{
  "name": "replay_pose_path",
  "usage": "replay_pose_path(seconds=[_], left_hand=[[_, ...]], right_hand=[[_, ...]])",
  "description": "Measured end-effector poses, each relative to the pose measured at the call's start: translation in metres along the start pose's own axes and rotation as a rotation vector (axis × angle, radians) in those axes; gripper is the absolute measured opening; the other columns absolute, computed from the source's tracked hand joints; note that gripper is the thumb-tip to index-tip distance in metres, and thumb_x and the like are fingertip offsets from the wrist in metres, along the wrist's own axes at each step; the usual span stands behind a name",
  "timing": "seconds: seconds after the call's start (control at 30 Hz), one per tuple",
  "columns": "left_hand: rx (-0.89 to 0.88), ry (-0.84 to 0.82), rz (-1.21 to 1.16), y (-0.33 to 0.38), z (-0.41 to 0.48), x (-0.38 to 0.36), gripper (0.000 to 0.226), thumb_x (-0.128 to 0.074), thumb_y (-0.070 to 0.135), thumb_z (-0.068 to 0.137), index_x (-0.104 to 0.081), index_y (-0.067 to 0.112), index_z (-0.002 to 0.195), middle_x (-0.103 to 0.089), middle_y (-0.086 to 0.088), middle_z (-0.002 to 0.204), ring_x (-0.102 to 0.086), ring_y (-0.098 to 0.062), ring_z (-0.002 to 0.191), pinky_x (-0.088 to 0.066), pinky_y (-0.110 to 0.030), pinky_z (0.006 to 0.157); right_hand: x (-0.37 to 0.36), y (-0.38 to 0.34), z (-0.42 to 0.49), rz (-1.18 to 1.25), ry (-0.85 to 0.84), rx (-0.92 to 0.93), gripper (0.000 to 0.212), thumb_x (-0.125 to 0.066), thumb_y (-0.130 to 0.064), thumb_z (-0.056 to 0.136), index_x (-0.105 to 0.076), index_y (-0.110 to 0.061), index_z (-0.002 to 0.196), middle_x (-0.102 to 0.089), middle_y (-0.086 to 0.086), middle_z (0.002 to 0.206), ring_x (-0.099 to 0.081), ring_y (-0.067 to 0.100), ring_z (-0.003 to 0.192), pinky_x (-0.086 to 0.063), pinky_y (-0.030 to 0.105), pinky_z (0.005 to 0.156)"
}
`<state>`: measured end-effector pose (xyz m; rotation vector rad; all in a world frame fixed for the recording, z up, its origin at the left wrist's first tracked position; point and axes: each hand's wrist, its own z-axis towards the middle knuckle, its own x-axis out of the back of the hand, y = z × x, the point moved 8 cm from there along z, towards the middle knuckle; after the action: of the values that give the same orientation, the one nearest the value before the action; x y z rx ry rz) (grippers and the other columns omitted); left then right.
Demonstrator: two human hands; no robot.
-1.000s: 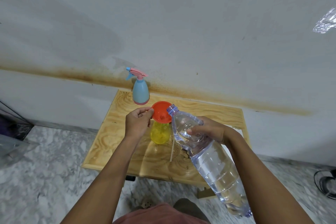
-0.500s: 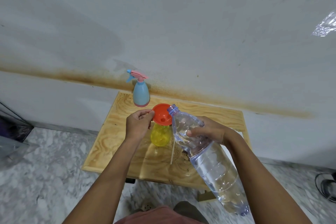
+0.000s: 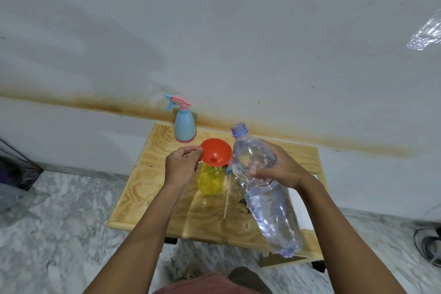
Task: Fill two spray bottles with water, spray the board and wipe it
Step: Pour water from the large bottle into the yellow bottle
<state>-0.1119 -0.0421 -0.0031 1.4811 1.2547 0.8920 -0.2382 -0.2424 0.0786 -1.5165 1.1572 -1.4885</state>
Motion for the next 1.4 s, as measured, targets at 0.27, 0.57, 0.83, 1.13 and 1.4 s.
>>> replay_pose_path(seconds=[0.27, 0.57, 0.83, 1.13, 1.4], left_hand=[[-0.019, -0.017, -0.009, 0.003, -0.001, -0.003, 0.017, -0.071, 0.018, 0.091, -0.066, 0.019, 0.106, -0.061, -0.002, 0.059, -0.053, -0.010, 0.046, -0.050, -0.025, 0.053], [0.010, -0.013, -0.079, -0.002, -0.001, -0.001, 0.019, -0.055, 0.027, 0.100, -0.063, 0.014, 0.111, -0.059, -0.008, 0.070, -0.053, -0.020, 0.059, -0.046, -0.034, 0.057], [-0.016, -0.040, 0.069, -0.016, 0.001, 0.007, 0.032, -0.041, 0.005, 0.101, -0.059, 0.018, 0.124, -0.062, -0.002, 0.093, -0.058, -0.011, 0.071, -0.049, -0.021, 0.056], [-0.223, -0.351, 0.470, -0.050, -0.005, -0.026, 0.060, -0.082, 0.023, 0.081, -0.050, 0.042, 0.128, -0.049, 0.020, 0.129, -0.041, 0.016, 0.118, -0.033, -0.006, 0.092], [-0.282, -0.240, 0.356, -0.042, -0.004, -0.034, 0.041, -0.080, 0.023, 0.083, -0.060, 0.046, 0.109, -0.066, 0.020, 0.114, -0.054, 0.012, 0.111, -0.042, -0.013, 0.088]], right_hand=[[0.029, -0.004, -0.009, 0.010, 0.291, 0.175, 0.074, -0.082, -0.039, 0.063, -0.056, -0.024, 0.130, -0.065, -0.009, 0.122, -0.064, 0.015, 0.116, -0.053, 0.029, 0.093], [0.060, 0.015, -0.012, 0.018, 0.721, 0.234, 0.078, -0.084, -0.036, 0.065, -0.051, -0.018, 0.133, -0.060, 0.000, 0.130, -0.058, 0.013, 0.121, -0.049, 0.029, 0.100], [0.070, 0.035, 0.015, 0.100, 0.893, 0.149, 0.078, -0.089, -0.020, 0.072, -0.043, -0.036, 0.132, -0.051, -0.026, 0.126, -0.051, -0.009, 0.119, -0.046, 0.012, 0.095], [0.069, 0.054, 0.030, 0.151, 0.964, 0.070, 0.081, -0.088, -0.015, 0.073, -0.039, -0.026, 0.137, -0.048, -0.026, 0.122, -0.048, -0.025, 0.107, -0.041, -0.002, 0.082], [0.068, 0.057, 0.032, 0.122, 0.924, -0.009, 0.091, -0.089, -0.033, 0.071, -0.032, -0.034, 0.142, -0.046, -0.016, 0.133, -0.050, -0.007, 0.117, -0.041, 0.005, 0.089]])
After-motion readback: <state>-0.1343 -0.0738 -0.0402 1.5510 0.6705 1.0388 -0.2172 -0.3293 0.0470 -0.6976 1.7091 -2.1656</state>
